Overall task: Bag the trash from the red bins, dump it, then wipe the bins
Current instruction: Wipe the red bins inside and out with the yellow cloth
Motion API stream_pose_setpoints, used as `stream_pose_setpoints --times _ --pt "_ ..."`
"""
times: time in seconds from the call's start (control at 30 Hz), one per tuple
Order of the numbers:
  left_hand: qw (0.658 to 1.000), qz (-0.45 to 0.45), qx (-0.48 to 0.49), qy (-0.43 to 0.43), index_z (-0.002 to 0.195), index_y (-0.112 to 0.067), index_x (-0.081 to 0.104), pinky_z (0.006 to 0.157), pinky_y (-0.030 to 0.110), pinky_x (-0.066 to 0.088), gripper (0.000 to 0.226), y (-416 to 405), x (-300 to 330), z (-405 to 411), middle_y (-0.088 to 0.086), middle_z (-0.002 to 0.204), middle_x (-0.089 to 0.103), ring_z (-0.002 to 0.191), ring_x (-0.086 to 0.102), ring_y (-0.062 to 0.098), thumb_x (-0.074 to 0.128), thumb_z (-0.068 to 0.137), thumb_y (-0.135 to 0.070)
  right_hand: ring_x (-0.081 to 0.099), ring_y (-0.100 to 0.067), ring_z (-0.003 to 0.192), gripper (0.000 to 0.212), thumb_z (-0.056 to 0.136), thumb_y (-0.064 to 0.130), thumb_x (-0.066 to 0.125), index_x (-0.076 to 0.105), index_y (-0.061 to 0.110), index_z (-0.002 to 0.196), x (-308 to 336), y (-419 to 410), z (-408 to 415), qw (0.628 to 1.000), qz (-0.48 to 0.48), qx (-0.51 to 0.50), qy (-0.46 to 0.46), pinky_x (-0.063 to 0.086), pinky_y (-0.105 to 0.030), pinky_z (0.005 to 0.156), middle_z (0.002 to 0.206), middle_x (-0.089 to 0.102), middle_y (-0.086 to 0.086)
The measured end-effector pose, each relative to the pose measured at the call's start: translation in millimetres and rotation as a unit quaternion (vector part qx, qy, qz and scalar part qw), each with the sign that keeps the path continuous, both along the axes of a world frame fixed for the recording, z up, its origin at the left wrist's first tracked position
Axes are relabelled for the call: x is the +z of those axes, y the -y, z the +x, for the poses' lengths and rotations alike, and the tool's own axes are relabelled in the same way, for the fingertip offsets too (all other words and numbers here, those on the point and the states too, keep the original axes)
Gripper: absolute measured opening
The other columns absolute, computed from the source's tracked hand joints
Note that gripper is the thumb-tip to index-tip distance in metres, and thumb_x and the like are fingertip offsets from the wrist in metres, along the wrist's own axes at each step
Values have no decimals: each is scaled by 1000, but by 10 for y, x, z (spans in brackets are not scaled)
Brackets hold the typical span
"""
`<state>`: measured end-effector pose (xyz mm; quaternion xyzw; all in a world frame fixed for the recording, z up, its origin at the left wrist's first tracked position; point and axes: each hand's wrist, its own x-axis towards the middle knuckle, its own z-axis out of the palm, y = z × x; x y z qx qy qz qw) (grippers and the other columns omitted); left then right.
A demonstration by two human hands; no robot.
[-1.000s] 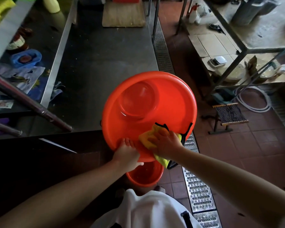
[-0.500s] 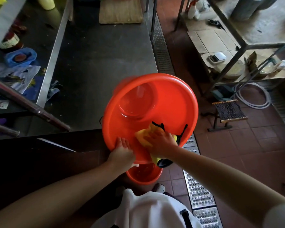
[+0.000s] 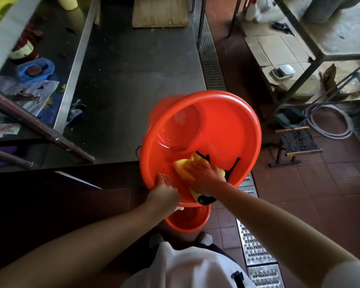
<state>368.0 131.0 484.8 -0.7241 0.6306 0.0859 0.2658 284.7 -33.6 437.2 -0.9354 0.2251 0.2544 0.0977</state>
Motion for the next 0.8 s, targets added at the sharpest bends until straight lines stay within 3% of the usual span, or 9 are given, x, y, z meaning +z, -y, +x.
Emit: stream_pose_setpoints --times 0.17,0.3,0.37,0.43,0.53,0.63,0.73,0.8 --pt "999 -30 -21 -10 135 17 39 109 65 24 94 -5 67 -8 44 133 44 127 42 55 50 89 -64 6 -25 153 54 99 56 38 39 34 148 -48 317 -3 991 -120 -50 -28 19 -51 116 163 25 1" --pt "999 -18 -44 12 132 15 46 106 68 27 81 -32 15 26 46 132 43 125 43 58 38 97 -57 11 -26 152 53 101 47 40 37 30 151 -179 -78 224 993 -17 -116 8 20 -51 114 162 28 -2" --pt "999 -7 -35 12 132 15 48 103 70 28 61 -82 -25 46 46 133 42 125 42 60 33 103 -36 15 -22 151 58 102 53 32 29 31 155 -227 -241 279 995 32 -90 33 20 -52 114 162 28 3" --pt "1000 0 -29 11 130 12 53 104 71 26 53 -111 -47 75 44 132 45 124 43 59 36 102 -30 11 -20 152 61 101 58 30 19 36 157 -235 -170 238 997 48 -42 33 21 -53 115 165 20 8" --pt "998 -1 -64 23 130 12 50 105 70 26 52 -97 -77 85 41 130 49 123 45 57 44 98 -29 11 -20 150 54 98 59 34 29 44 150 -256 249 149 999 -24 -21 12 31 -50 111 162 23 11" --pt "997 41 -55 31 128 21 46 100 71 32 61 -50 -15 27 46 124 49 116 48 59 48 94 -30 18 -26 148 44 99 46 41 46 31 141 -306 496 214 992 -120 -34 -20 24 -48 113 154 37 0" --pt "994 56 -77 55 103 2 73 89 60 50 56 -68 76 22 32 101 68 98 65 47 67 75 -46 17 -23 150 45 102 34 38 45 23 145 -426 220 427 991 -61 -116 -5 20 -49 116 155 38 -2" --pt "995 14 -81 55 84 -10 81 81 53 56 46 -89 83 40 21 85 74 86 71 38 77 58 -48 20 -22 148 46 103 39 37 43 24 146 -490 -63 525 993 -8 -117 28 23 -49 112 153 39 2"
